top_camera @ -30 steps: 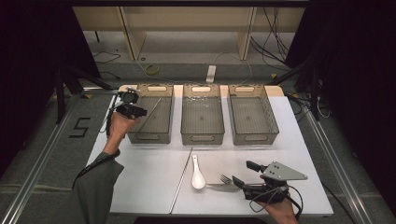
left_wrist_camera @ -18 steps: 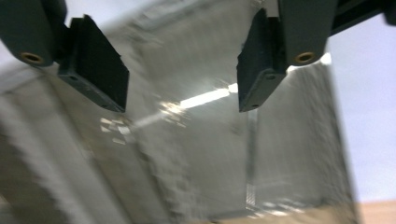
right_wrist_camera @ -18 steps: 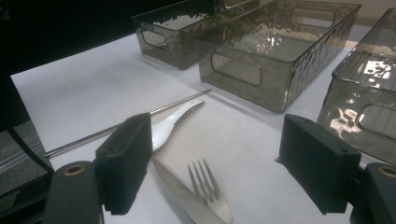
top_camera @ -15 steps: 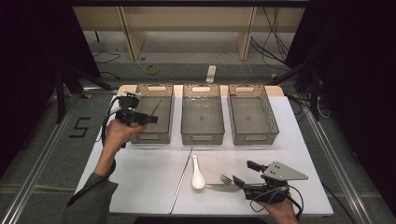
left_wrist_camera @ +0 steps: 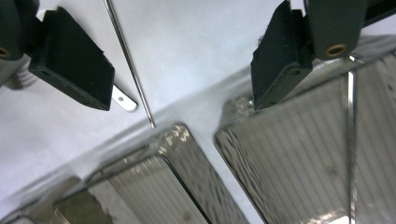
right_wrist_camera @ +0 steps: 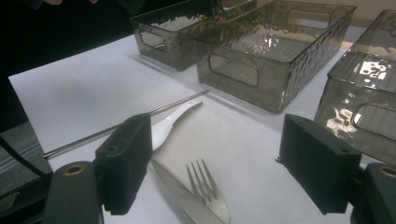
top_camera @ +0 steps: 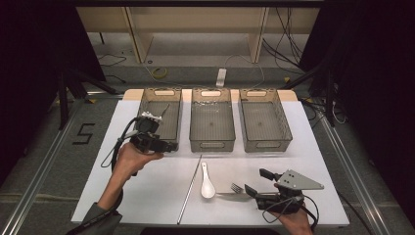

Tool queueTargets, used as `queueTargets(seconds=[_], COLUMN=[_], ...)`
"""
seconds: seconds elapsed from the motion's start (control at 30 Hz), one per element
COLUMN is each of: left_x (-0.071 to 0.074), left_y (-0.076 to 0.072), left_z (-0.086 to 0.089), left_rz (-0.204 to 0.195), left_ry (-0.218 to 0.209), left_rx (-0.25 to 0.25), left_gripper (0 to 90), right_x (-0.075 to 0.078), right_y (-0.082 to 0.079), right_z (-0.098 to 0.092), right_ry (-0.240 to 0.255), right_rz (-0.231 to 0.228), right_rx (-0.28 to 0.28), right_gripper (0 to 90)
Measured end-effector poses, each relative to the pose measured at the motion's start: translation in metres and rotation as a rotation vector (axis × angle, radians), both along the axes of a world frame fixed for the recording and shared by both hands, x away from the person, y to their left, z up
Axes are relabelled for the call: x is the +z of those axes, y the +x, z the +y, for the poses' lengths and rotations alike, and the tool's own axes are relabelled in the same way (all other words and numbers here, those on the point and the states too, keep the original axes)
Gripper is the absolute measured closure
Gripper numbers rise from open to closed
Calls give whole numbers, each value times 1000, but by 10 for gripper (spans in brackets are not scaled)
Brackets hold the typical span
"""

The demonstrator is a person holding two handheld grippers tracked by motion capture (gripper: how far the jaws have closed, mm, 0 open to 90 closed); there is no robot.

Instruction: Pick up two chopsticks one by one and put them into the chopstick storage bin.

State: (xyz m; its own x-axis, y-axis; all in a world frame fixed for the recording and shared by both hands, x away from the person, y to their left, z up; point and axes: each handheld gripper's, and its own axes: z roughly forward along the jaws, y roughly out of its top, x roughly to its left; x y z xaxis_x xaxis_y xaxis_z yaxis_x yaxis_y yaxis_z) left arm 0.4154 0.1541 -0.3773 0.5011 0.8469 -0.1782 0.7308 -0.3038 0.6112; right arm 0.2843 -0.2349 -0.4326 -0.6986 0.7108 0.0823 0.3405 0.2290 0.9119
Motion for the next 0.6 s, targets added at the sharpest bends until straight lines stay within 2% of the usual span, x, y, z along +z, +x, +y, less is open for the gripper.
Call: queueTargets(seconds=[0.13,0.23,0.3,0.43,0.6], left_x=[-10,-21,-28,-36,-47], left_y=[-17,-27,-32,-42,-50], left_z=[-7,-12,-16,-24,-31], left_rz=[22,38,78,90,114], left_ry=[4,43,42,63,112], left_rx=[-21,-39,-64,-87,-109], left_gripper=[199,194,191,186,184], right_x=[0,0,0,0,1], right_y=[-1,-1,-1,-1,-1], right_z=[0,0,0,-1,-1], right_ry=[-3,-4,-4,-5,-5], right_rz=[-1,-1,0,-1,-2], right_rx=[-1,-3,-1,-3,-4], right_gripper=[264,264,263,263,263])
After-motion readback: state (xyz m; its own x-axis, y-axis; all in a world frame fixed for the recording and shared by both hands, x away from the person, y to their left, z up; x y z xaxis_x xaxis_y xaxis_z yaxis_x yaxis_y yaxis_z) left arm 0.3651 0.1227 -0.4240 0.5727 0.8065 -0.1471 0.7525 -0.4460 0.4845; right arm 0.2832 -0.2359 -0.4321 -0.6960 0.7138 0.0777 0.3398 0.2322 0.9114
